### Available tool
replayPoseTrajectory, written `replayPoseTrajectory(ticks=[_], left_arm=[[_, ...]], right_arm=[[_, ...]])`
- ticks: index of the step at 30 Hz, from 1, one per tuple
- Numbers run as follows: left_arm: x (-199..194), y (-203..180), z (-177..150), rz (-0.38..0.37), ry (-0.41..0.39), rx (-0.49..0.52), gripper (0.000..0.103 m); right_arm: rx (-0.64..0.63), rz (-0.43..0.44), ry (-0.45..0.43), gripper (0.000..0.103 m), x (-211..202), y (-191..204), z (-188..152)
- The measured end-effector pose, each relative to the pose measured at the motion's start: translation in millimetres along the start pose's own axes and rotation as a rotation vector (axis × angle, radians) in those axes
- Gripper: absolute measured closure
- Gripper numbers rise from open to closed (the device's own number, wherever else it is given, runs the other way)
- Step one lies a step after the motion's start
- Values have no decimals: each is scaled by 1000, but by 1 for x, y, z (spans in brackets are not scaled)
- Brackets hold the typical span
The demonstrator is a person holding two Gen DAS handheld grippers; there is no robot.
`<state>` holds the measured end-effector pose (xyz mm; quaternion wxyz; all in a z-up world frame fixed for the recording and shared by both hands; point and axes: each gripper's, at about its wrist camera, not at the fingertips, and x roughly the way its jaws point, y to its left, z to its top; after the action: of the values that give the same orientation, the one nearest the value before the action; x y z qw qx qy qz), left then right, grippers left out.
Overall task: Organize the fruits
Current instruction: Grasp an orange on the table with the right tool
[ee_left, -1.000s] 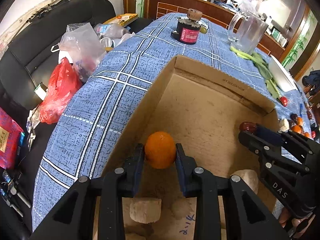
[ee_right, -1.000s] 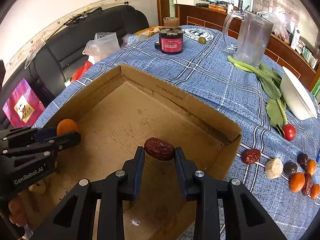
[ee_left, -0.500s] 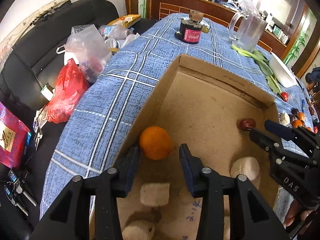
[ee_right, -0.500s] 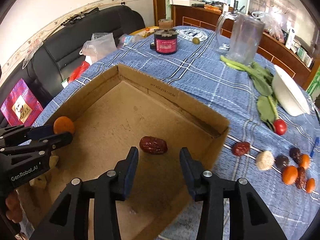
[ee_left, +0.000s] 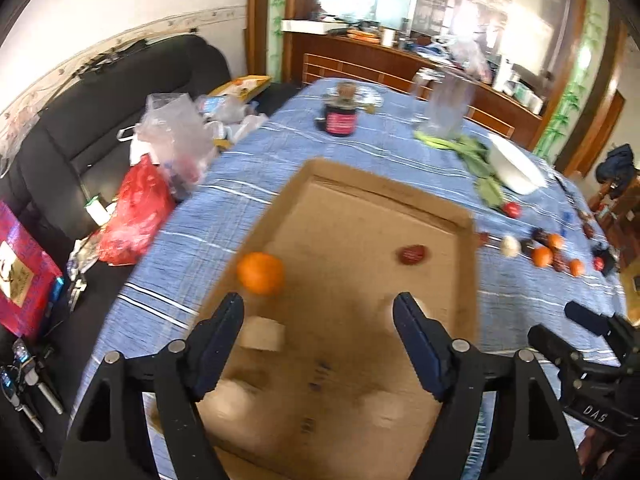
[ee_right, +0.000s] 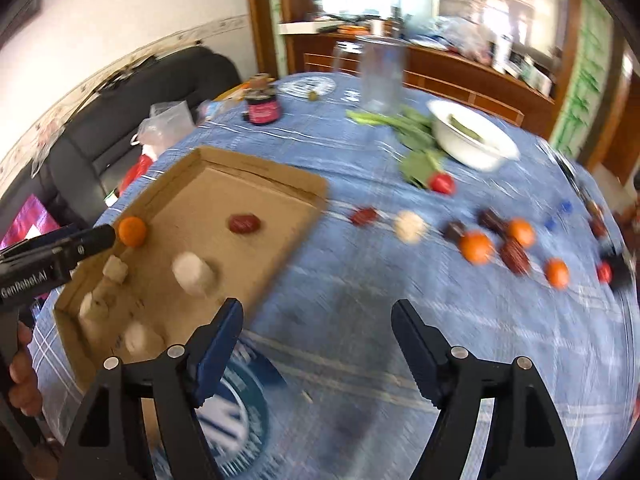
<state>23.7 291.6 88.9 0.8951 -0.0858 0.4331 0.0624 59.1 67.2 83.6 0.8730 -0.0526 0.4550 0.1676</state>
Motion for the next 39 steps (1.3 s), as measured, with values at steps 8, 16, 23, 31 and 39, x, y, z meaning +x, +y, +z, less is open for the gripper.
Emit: replayPoseTrajectory(ticks=[8, 16, 23, 31, 39], left_arm=[[6, -88, -28, -53, 93, 96, 26], [16, -155, -55, -22, 158, 174, 26], [34, -192, -45, 5, 176, 187, 26], [79, -242, -20, -2, 224, 152, 26], [126, -280, 4, -23, 232, 56, 26]], right_arm=[[125, -76, -1, 22, -21, -103, -39], [112, -180, -25, 23, -11, -215, -21], [64, -138, -4, 23, 36, -250, 6], [38, -85, 23, 70, 56, -257, 6], [62, 4, -14, 70, 26, -259, -11]])
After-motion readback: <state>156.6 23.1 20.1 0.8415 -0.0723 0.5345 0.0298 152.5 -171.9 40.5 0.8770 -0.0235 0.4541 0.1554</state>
